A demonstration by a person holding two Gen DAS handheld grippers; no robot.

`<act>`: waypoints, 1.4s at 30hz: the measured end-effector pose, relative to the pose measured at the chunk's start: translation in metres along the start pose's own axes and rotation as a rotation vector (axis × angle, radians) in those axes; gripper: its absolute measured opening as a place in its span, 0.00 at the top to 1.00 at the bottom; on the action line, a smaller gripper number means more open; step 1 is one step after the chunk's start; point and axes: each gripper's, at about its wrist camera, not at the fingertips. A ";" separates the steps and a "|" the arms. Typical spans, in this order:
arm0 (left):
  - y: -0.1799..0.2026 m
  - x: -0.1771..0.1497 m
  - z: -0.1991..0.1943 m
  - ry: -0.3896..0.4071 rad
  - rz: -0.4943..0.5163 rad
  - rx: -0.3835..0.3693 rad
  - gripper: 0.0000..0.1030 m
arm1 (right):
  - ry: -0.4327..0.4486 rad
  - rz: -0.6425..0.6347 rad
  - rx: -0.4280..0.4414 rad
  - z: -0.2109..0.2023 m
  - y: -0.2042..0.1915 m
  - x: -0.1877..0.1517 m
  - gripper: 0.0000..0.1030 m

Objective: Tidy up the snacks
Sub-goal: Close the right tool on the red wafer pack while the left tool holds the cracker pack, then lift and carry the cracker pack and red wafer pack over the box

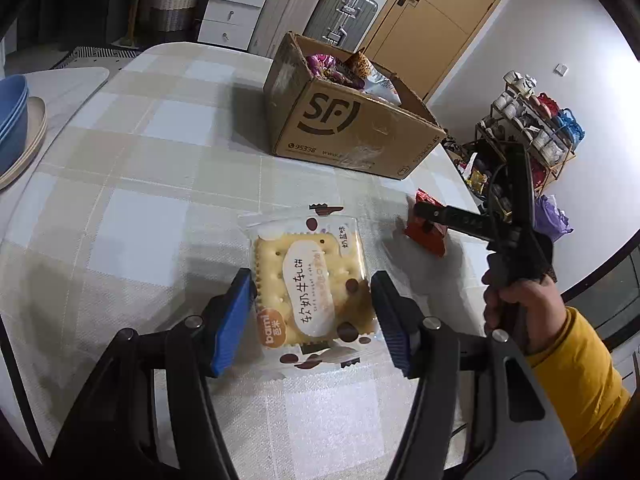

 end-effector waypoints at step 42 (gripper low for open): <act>0.064 -0.007 -0.128 0.150 0.141 -0.058 0.45 | 0.340 0.280 0.566 -0.208 -0.018 -0.119 0.56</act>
Point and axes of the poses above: each gripper's, at about its wrist camera, not at the fingertips, and z roughly the way its jaws point, y to its right, x to its top, and after that the axes turned 12 degrees about y, right-handed
